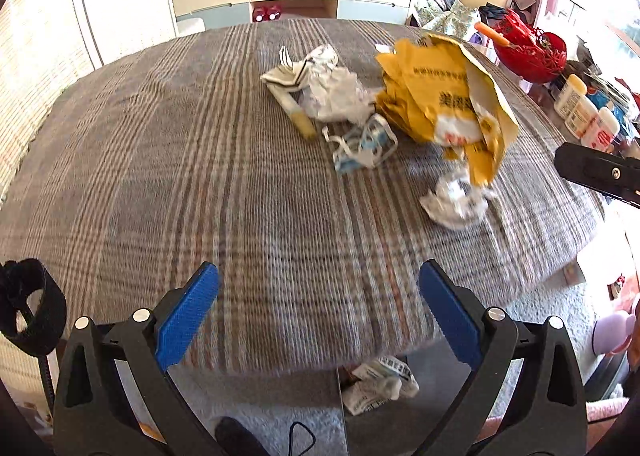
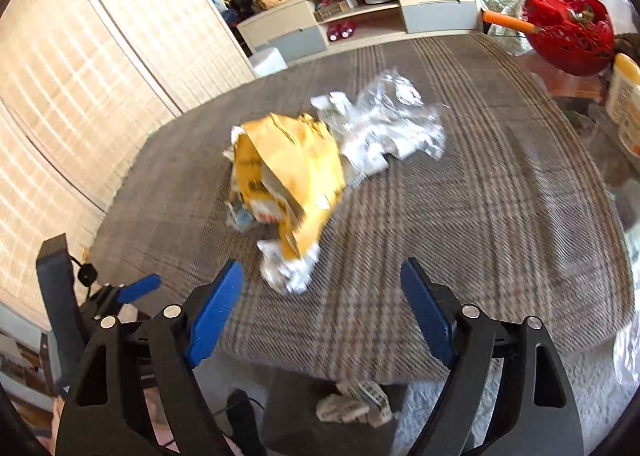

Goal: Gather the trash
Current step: 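Grasp the yellow paper bag with the right tool while the left grasps a plastic piece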

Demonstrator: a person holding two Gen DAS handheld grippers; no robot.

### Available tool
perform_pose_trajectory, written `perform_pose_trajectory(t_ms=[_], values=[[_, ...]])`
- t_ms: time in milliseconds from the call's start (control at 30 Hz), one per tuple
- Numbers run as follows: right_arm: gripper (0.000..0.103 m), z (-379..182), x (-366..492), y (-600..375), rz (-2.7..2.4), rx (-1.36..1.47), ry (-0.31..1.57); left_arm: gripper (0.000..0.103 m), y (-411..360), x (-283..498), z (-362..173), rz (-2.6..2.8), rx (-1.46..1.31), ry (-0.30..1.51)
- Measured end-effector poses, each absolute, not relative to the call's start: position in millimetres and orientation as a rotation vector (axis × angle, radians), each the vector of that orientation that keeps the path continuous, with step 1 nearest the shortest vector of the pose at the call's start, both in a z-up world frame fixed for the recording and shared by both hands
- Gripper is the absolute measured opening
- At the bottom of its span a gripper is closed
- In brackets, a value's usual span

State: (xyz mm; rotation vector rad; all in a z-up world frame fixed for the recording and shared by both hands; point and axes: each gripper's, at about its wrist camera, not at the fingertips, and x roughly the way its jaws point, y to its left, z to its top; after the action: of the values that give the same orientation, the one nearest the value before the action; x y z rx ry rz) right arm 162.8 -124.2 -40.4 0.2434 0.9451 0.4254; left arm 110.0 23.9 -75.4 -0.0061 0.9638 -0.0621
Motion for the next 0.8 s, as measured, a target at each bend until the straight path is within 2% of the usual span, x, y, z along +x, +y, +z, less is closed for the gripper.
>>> perform_pose_trajectory(t_ms=[200, 333, 433, 600, 667, 700, 767, 800], values=[[0.073, -37.6, 192.2, -92.9, 0.446, 0.197, 0.939, 0.094, 20.7, 141.7, -68.0, -0.066, 0.027, 0.924], [0.073, -43.1, 208.5, -77.5, 0.447, 0.183, 0.956, 0.082, 17.6, 161.5, -69.9, -0.091, 0.036, 0.918], [0.072, -50.8, 218.0, -73.4, 0.440, 0.173, 0.971, 0.079, 15.0, 174.1, -75.5, -0.113, 0.031, 0.923], [0.062, -58.9, 227.7, -83.9, 0.431, 0.187, 0.986, 0.072, 4.5, 189.9, -84.8, -0.152, 0.053, 0.927], [0.058, -55.8, 227.9, -89.8, 0.429, 0.194, 0.975, 0.066, 0.2, 195.0, -87.4, -0.170, 0.051, 0.932], [0.053, -54.5, 227.1, -92.9, 0.429, 0.197, 0.969, 0.060, -1.4, 195.4, -88.5, -0.178, 0.050, 0.932], [0.051, -50.7, 225.5, -97.5, 0.429, 0.194, 0.960, 0.051, -4.9, 198.6, -89.8, -0.193, 0.050, 0.933], [0.050, -49.7, 224.7, -99.4, 0.432, 0.196, 0.958, 0.042, -6.2, 200.1, -90.2, -0.201, 0.047, 0.935]])
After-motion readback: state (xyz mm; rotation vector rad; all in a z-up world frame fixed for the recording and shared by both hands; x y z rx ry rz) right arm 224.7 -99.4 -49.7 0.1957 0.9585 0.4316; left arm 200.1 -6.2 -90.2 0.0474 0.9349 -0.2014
